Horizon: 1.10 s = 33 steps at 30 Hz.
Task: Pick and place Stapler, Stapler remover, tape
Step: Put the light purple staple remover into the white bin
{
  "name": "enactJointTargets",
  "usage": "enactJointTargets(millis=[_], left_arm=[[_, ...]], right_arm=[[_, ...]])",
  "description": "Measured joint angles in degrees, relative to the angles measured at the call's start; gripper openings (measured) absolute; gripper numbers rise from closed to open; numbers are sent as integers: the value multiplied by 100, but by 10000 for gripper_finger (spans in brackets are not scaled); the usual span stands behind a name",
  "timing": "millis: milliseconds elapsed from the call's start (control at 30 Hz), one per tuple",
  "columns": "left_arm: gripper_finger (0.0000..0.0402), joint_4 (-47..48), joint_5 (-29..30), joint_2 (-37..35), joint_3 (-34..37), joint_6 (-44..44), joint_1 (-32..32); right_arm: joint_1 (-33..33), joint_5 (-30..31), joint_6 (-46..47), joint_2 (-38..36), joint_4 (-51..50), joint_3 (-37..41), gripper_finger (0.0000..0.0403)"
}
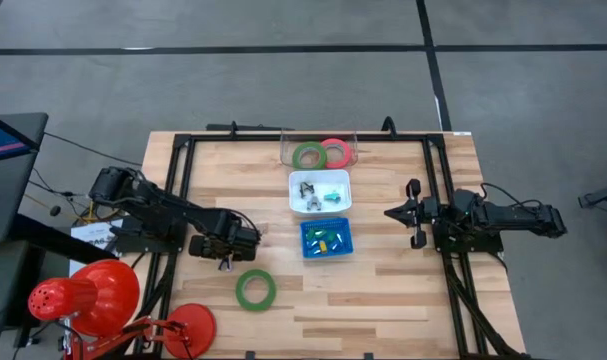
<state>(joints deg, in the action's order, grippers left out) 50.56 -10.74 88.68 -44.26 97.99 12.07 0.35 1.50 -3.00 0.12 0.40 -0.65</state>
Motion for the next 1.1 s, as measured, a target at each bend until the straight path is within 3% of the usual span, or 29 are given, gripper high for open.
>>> enactJointTargets(millis=[200,633,1100], left_arm=[[215,-13,23,-2,45,3,-2],[102,-92,25,-6,69,2,-2],[69,-106,26,-7,67,1,-4]], right_arm=[[1,-2,-1,0,0,0,1],[1,-1,0,-1,0,-2,1],[1,0,1,0,0,-2,1]])
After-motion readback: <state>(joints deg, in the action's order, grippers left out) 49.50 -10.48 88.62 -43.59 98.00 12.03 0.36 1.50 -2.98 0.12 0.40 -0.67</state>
